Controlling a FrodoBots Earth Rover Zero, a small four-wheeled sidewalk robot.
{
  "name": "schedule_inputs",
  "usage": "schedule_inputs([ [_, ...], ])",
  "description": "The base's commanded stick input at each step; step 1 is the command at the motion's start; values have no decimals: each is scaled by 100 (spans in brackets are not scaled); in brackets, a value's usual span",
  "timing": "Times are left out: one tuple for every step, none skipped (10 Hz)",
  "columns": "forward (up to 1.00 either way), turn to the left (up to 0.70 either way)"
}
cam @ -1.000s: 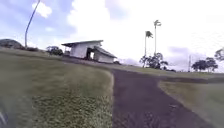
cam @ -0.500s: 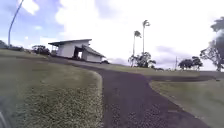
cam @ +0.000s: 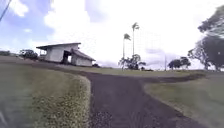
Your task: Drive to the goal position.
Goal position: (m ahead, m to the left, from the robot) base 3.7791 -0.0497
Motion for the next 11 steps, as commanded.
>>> schedule_inputs([
  [70,-35],
  [70,-30],
  [70,-10],
  [70,0],
  [70,0],
  [70,0],
  [70,0],
  [70,0],
  [70,0],
  [70,4],
  [70,33],
])
